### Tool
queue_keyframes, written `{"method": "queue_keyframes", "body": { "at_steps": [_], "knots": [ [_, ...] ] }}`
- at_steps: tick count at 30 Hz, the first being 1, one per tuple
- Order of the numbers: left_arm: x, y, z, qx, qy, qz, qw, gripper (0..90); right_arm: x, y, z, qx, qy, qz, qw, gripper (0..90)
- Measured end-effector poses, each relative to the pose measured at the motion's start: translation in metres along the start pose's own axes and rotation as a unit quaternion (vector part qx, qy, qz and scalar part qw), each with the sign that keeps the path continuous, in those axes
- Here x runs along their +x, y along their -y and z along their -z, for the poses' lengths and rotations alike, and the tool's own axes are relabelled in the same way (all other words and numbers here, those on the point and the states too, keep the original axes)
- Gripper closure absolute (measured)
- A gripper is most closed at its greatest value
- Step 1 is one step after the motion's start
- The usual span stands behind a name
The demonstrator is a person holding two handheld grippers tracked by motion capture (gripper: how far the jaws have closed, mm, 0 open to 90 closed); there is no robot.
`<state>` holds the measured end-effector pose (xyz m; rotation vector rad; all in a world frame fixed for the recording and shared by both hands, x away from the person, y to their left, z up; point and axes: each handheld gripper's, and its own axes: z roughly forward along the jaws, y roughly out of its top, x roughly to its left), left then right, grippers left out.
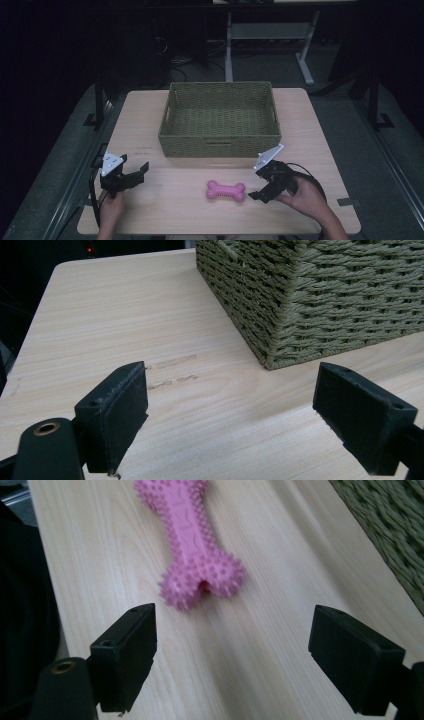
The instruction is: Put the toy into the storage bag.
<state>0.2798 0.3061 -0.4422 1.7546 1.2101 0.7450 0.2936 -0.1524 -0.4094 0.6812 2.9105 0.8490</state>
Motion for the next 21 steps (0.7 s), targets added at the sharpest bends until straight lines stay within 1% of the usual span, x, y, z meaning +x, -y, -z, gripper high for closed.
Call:
{"method": "queue_keyframes", "body": {
  "at_steps": [1, 2, 5, 6, 8, 10, 11, 14, 15, 18, 21],
  "knots": [
    [0.000, 0.000, 0.000, 0.000, 0.000, 0.001, 1.0000, 13.9, 0.000, 0.000, 0.000, 0.000, 0.000, 0.000, 1.0000, 18.9],
    [0.001, 0.000, 0.000, 0.000, 0.000, 0.001, 1.0000, 13.9, 0.000, -0.005, -0.002, 0.004, -0.004, 0.006, 1.0000, 18.9],
    [0.001, 0.000, 0.000, 0.000, 0.000, 0.000, 1.0000, 13.9, 0.000, -0.010, -0.003, 0.008, -0.006, 0.013, 0.9999, 18.9],
    [0.001, 0.000, 0.000, -0.001, 0.000, 0.001, 1.0000, 13.9, 0.000, -0.012, -0.004, 0.006, -0.010, 0.016, 0.9998, 18.9],
    [0.001, 0.000, 0.001, -0.002, -0.001, 0.001, 1.0000, 13.9, 0.000, -0.016, -0.008, 0.012, -0.014, 0.019, 0.9996, 18.8],
    [0.001, 0.000, 0.000, -0.001, -0.001, 0.002, 1.0000, 13.9, 0.001, -0.020, -0.011, 0.019, -0.015, 0.025, 0.9994, 18.8],
    [0.002, 0.000, 0.000, -0.001, -0.001, 0.003, 1.0000, 13.9, 0.002, -0.024, -0.013, 0.022, -0.019, 0.031, 0.9991, 18.9],
    [0.001, 0.000, 0.000, -0.002, 0.000, 0.003, 1.0000, 13.9, 0.003, -0.028, -0.015, 0.025, -0.022, 0.035, 0.9988, 18.9],
    [0.001, 0.000, 0.000, -0.001, -0.001, 0.002, 1.0000, 13.8, 0.004, -0.032, -0.017, 0.028, -0.025, 0.042, 0.9984, 19.0],
    [0.001, 0.000, 0.000, -0.003, -0.001, 0.005, 1.0000, 13.9, 0.006, -0.038, -0.020, 0.028, -0.032, 0.046, 0.9980, 19.4],
    [0.001, 0.000, 0.000, -0.005, 0.000, 0.007, 1.0000, 13.9, 0.007, -0.042, -0.024, 0.035, -0.032, 0.051, 0.9976, 19.7]
  ]
}}
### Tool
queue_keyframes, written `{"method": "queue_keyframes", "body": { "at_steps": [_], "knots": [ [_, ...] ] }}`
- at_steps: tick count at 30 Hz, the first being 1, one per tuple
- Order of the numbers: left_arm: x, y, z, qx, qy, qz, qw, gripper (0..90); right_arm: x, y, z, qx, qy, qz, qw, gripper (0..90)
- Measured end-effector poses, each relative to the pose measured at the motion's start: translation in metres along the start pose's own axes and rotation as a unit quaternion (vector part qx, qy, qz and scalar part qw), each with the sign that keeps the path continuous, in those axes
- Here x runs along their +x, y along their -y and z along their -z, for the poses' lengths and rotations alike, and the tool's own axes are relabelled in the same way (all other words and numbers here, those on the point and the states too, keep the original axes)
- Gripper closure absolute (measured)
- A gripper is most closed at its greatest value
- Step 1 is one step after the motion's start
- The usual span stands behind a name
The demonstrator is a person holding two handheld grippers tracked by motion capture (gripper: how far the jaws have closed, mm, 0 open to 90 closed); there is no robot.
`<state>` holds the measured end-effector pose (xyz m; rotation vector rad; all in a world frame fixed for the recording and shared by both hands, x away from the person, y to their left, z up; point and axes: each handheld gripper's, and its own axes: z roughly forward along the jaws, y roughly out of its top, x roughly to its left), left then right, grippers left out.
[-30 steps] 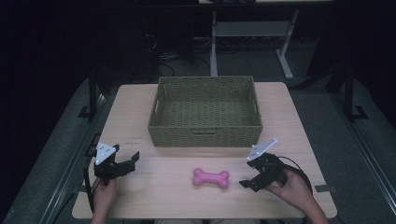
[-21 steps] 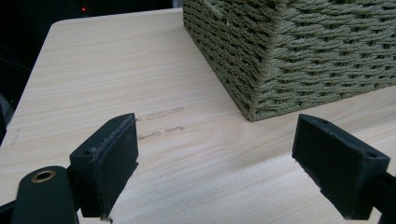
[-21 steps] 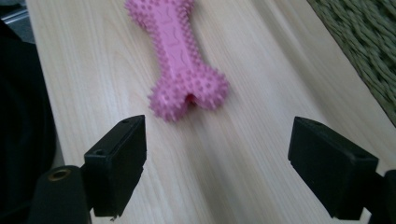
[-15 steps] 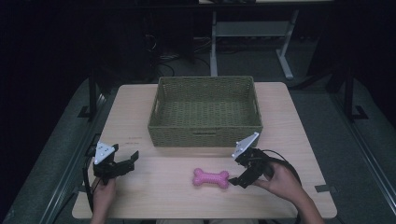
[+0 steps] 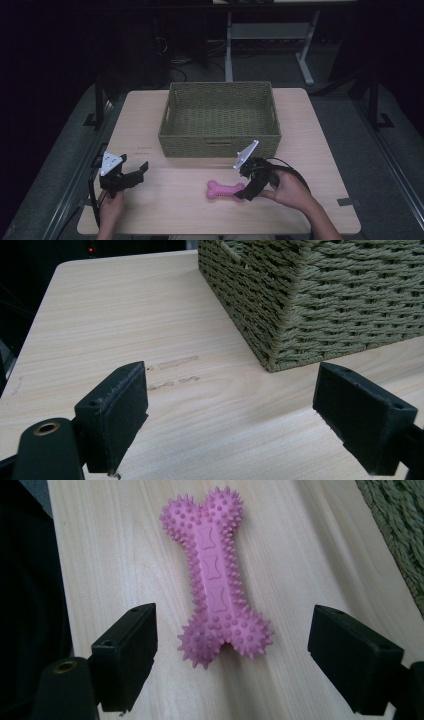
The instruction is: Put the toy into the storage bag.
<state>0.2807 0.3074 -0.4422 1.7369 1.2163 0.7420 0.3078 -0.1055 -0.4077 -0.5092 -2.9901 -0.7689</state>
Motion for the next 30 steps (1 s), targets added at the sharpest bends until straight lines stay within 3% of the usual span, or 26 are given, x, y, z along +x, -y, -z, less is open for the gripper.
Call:
{"method": "queue_keyframes", "body": {
  "at_steps": [30],
  "knots": [
    [0.000, -0.001, 0.001, 0.001, 0.001, 0.000, 1.0000, 13.9, 0.011, -0.030, -0.037, 0.056, -0.012, 0.048, 0.9972, 29.4]
  ]
}}
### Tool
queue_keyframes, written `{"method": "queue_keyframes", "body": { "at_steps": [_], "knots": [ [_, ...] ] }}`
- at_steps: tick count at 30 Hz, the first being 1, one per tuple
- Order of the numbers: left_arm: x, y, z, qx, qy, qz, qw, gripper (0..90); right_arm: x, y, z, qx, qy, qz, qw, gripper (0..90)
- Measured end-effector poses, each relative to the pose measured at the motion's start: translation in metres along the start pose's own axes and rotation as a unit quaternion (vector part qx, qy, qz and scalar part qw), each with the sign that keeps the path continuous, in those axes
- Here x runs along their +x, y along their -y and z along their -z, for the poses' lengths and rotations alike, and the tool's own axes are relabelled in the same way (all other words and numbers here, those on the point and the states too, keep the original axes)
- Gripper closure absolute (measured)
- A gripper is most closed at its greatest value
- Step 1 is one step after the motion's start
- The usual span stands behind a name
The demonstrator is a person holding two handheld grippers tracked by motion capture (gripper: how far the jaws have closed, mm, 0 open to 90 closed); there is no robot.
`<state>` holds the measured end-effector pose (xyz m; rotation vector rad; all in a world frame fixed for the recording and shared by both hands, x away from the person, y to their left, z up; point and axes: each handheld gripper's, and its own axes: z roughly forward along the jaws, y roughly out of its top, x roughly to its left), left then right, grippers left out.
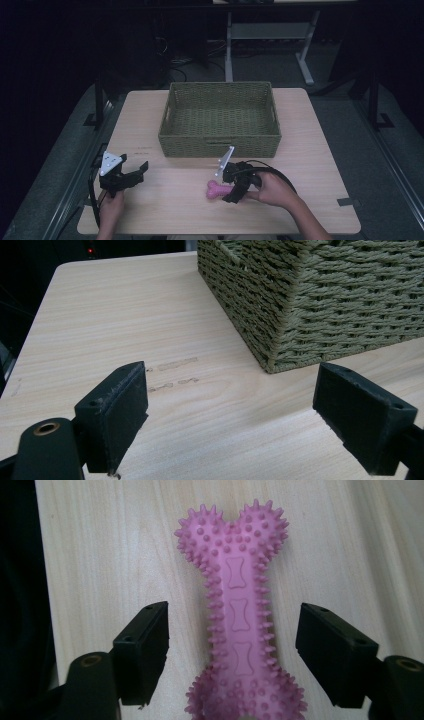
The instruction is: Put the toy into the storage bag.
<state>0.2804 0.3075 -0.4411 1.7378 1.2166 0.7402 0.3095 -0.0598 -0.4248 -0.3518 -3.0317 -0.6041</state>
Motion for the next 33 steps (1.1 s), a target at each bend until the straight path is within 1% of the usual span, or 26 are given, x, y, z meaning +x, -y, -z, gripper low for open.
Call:
{"method": "queue_keyframes", "body": {
  "at_steps": [8, 14, 17, 18, 20, 23, 28, 31, 33],
  "knots": [
    [0.000, 0.000, 0.000, -0.001, 0.000, 0.000, 1.0000, 13.9, 0.000, -0.003, -0.001, -0.002, -0.002, 0.005, 1.0000, 32.4],
    [0.000, 0.000, 0.000, -0.001, 0.000, 0.002, 1.0000, 13.9, 0.000, -0.004, -0.003, 0.001, -0.003, 0.008, 1.0000, 35.3],
    [0.000, 0.000, 0.000, -0.001, 0.002, 0.002, 1.0000, 13.9, 0.000, -0.005, -0.005, 0.005, -0.005, 0.010, 0.9999, 39.0],
    [0.000, 0.000, 0.000, -0.002, 0.001, 0.001, 1.0000, 13.9, 0.001, -0.006, -0.007, 0.008, -0.005, 0.015, 0.9998, 40.3],
    [0.000, 0.000, 0.000, -0.002, 0.001, 0.001, 1.0000, 13.9, 0.002, -0.007, -0.008, 0.010, -0.006, 0.018, 0.9998, 42.5],
    [0.001, 0.000, 0.000, -0.002, 0.000, 0.001, 1.0000, 13.9, 0.002, -0.008, -0.010, 0.013, -0.005, 0.024, 0.9996, 43.3],
    [0.002, 0.000, 0.000, -0.005, -0.001, 0.003, 1.0000, 13.9, 0.003, -0.010, -0.015, 0.029, 0.004, 0.029, 0.9992, 45.8],
    [0.002, 0.000, 0.000, -0.003, 0.001, 0.005, 1.0000, 13.9, 0.003, -0.008, -0.015, 0.032, 0.012, 0.032, 0.9989, 48.4],
    [0.002, 0.000, 0.000, -0.005, 0.000, 0.003, 1.0000, 13.9, 0.002, -0.007, -0.015, 0.036, 0.015, 0.034, 0.9987, 53.4]
  ]
}}
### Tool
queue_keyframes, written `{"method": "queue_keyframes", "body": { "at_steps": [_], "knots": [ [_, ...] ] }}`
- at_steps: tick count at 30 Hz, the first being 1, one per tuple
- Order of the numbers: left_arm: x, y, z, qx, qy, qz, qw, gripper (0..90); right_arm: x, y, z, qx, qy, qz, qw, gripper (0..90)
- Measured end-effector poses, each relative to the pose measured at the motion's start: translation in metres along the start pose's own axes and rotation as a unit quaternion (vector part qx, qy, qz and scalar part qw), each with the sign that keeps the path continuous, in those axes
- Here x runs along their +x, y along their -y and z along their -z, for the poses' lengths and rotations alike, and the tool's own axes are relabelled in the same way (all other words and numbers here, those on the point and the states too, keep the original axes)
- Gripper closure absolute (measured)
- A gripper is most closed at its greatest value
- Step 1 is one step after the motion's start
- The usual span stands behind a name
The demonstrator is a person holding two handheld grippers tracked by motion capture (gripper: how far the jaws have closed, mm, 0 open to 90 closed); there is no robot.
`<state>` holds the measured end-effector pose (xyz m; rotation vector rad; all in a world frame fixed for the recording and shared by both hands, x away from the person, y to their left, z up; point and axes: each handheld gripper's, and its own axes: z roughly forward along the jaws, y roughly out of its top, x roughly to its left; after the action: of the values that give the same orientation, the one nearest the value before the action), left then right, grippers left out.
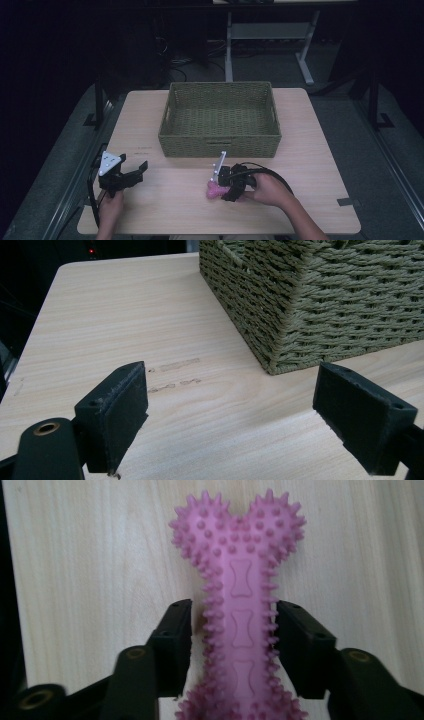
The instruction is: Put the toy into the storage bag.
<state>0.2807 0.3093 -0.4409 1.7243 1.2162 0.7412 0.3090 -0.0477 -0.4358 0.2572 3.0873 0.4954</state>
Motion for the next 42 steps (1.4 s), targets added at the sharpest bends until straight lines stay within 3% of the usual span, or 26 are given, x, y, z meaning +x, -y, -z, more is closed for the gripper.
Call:
{"method": "queue_keyframes", "body": {
  "at_steps": [4, 9, 19, 27, 30, 42],
  "knots": [
    [0.000, 0.000, 0.000, -0.001, 0.000, 0.002, 1.0000, 13.9, 0.001, 0.001, 0.000, 0.001, 0.008, 0.006, 0.9999, 57.7],
    [0.001, 0.000, 0.000, 0.000, -0.005, 0.000, 1.0000, 13.9, -0.001, 0.003, 0.005, -0.004, -0.009, 0.003, 0.9999, 58.3],
    [0.000, -0.001, -0.001, -0.001, -0.005, 0.000, 1.0000, 13.9, -0.017, 0.002, 0.052, -0.049, -0.012, 0.000, 0.9987, 58.3],
    [-0.002, -0.001, -0.002, 0.000, 0.002, -0.002, 1.0000, 13.8, -0.045, -0.004, 0.092, -0.082, -0.010, -0.012, 0.9965, 58.4],
    [-0.002, -0.001, -0.003, 0.001, 0.002, -0.001, 1.0000, 13.8, -0.049, -0.006, 0.098, -0.082, -0.006, -0.012, 0.9965, 58.4],
    [-0.002, -0.001, -0.002, 0.001, 0.002, -0.005, 1.0000, 13.9, -0.087, -0.017, 0.127, -0.077, 0.007, -0.027, 0.9966, 58.3]
  ]
}}
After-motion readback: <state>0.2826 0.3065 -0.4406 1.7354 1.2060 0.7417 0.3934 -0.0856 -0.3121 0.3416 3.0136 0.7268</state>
